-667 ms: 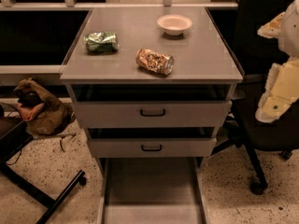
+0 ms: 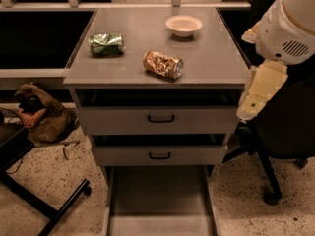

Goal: Place orange can into bottom drawer

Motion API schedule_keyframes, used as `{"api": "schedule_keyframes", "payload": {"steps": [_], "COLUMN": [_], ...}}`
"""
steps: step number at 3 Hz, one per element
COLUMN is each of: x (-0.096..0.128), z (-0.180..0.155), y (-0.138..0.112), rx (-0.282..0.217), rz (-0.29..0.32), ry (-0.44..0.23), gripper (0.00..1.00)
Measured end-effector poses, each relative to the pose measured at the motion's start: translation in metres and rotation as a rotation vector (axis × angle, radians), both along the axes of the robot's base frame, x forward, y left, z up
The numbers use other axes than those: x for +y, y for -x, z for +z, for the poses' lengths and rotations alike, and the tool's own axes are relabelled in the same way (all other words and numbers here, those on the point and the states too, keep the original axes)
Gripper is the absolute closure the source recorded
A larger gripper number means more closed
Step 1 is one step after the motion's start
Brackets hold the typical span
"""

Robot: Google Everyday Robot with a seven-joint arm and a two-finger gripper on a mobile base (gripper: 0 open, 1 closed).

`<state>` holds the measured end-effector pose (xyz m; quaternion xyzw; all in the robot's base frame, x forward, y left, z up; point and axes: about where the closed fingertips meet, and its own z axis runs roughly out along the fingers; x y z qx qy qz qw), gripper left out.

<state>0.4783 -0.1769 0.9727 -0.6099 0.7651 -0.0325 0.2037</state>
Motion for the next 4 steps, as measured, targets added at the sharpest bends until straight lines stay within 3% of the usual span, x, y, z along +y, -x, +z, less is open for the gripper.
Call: {"api": "schedule_keyframes", "payload": {"steps": [2,4], "x": [0.003,0.065], "z": [-0.001,-0.017], "y": [-0.002,-0.070], "rx": [-0.003,-0.029], "rz": [0.010,0.131], "ry": [0.000,-0.081], "gripper": [0.00,0.00]}}
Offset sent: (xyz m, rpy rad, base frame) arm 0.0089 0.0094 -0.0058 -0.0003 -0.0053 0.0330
